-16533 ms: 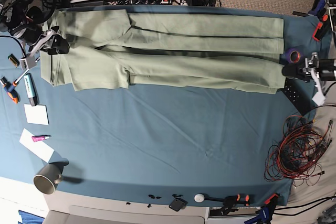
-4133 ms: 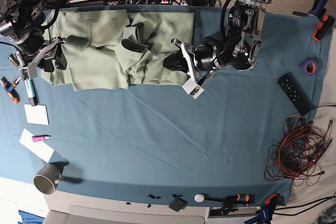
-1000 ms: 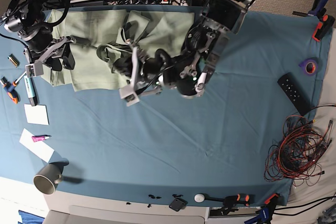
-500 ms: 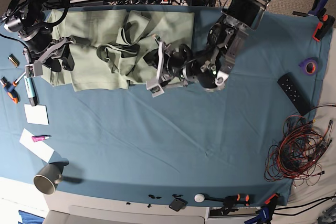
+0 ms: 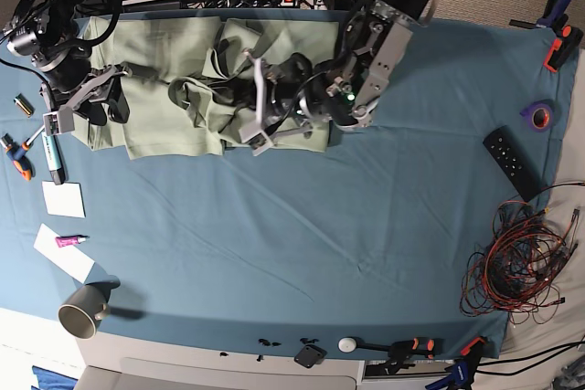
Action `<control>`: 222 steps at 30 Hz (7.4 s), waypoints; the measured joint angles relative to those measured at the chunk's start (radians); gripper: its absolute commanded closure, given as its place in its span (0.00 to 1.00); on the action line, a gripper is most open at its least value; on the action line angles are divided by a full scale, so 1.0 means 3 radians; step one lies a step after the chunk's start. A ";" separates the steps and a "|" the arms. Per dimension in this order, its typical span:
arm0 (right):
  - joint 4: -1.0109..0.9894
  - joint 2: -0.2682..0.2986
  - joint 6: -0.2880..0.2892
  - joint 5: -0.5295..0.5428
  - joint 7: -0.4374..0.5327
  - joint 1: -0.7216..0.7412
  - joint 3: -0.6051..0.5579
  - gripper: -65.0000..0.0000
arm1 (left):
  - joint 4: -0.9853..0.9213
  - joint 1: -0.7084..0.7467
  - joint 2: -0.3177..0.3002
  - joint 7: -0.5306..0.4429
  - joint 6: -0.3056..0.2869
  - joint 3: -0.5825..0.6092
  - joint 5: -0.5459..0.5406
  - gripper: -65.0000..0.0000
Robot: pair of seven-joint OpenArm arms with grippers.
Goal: Fold the T-shirt properly
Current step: 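Fold the bundle further toward the right gripper with the left gripper, then lift the left gripper off the bundle and hold the strip end with the right gripper, then lift the strip end with the right gripper and fold it over the bundle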
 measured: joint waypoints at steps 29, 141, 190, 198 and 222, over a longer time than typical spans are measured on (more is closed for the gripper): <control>0.0000 0.0000 0.0000 -0.0013 0.0014 0.0000 0.0000 0.58 | 0.0351 -0.0165 -0.0094 0.0703 -0.0020 0.0008 -0.0500 1.00; -0.2399 0.0991 0.0013 0.1195 -0.0755 0.0576 -0.0135 0.45 | 0.0926 0.0627 0.0003 0.0347 -0.0512 0.0792 -0.0331 0.56; -0.1781 0.0944 -0.0017 0.2248 -0.0871 0.0362 -0.0159 1.00 | 0.1200 0.0632 -0.0065 0.0346 -0.0348 0.0788 0.0075 0.62; -0.0590 0.0927 -0.0005 0.2126 -0.0879 -0.0032 -0.0161 1.00 | 0.1242 0.0636 -0.0060 0.0348 -0.0223 0.0422 0.0144 0.62; 0.0699 -0.0343 0.0000 0.1171 -0.0896 -0.0395 -0.1024 1.00 | 0.1242 0.0664 -0.0688 0.0437 -0.0223 -0.0506 -0.0103 0.62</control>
